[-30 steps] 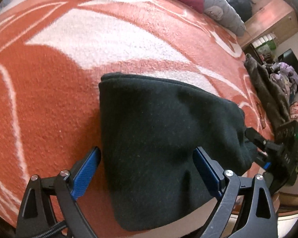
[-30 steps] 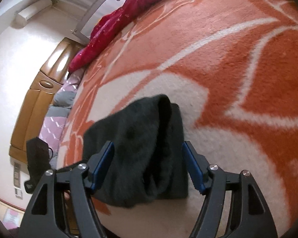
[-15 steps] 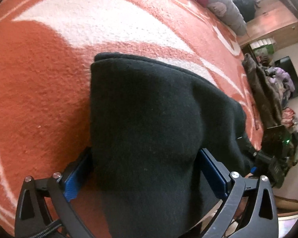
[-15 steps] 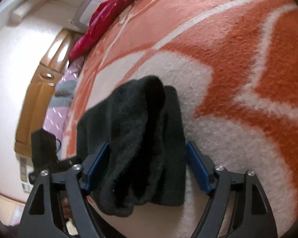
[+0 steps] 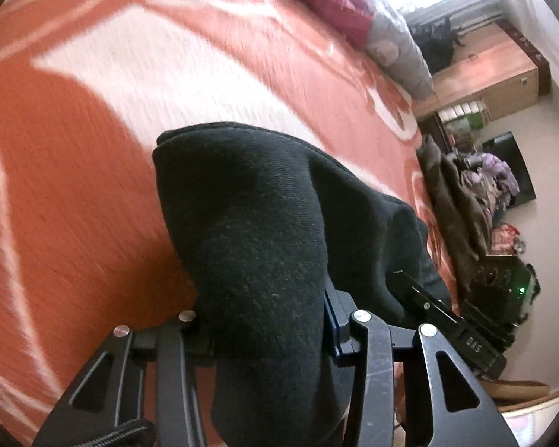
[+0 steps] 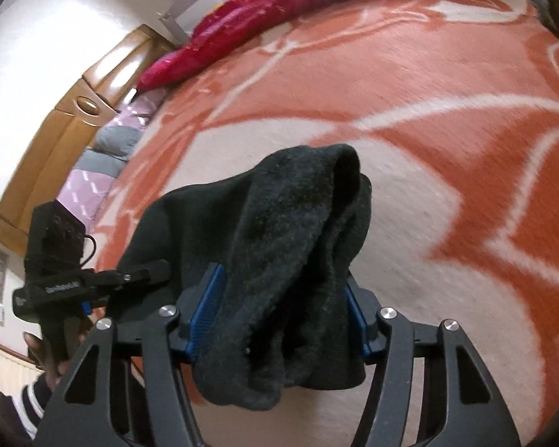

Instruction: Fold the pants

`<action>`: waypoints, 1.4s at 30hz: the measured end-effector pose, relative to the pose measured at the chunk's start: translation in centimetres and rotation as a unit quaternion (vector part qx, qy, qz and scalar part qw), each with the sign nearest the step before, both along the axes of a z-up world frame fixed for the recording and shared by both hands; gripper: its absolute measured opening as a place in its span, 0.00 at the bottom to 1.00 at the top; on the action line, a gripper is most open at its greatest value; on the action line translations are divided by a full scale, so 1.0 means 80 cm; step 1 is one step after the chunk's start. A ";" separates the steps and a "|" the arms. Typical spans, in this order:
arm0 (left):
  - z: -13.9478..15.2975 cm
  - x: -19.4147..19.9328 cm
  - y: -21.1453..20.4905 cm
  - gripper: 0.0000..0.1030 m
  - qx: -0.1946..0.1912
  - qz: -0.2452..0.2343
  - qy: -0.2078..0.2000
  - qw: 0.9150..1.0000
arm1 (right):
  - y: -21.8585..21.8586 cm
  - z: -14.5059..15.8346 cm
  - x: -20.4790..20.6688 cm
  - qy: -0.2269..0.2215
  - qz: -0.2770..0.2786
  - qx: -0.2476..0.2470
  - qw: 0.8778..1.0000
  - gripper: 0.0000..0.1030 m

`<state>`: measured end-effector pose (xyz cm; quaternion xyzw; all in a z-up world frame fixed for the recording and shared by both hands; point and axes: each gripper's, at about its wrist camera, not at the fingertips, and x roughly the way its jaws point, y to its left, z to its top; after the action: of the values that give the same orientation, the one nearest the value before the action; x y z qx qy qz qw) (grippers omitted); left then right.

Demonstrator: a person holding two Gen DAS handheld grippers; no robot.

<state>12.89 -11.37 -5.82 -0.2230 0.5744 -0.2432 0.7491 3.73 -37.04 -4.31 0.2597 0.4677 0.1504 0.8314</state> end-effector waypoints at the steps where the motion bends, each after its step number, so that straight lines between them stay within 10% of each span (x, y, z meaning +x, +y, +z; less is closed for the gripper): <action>1: 0.007 0.006 0.008 0.41 0.002 0.008 -0.006 1.000 | 0.004 0.002 0.005 -0.001 0.001 0.003 1.000 0.60; 8: 0.015 0.043 0.059 0.47 0.069 0.054 -0.037 0.995 | 0.053 0.005 0.057 -0.016 0.009 0.026 0.999 0.60; 13: -0.040 0.060 0.066 0.70 0.124 0.057 -0.005 0.991 | 0.081 -0.048 0.087 0.038 0.005 -0.060 0.997 0.76; 24: -0.017 0.016 0.093 0.79 0.141 0.073 -0.033 0.987 | 0.004 -0.032 0.055 0.047 -0.059 0.026 0.997 0.78; 31: 0.013 -0.052 0.104 0.80 0.183 0.121 -0.077 0.973 | 0.033 0.018 0.003 0.004 -0.072 -0.097 0.993 0.97; 42: 0.018 -0.122 0.053 0.81 0.266 0.130 -0.153 0.943 | 0.078 0.003 -0.102 -0.027 -0.112 -0.235 0.965 0.97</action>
<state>3.10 -7.14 -4.37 -0.0481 0.4630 -0.0132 0.8849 -4.44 -30.77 -4.10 0.1033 0.4355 -0.0509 0.8928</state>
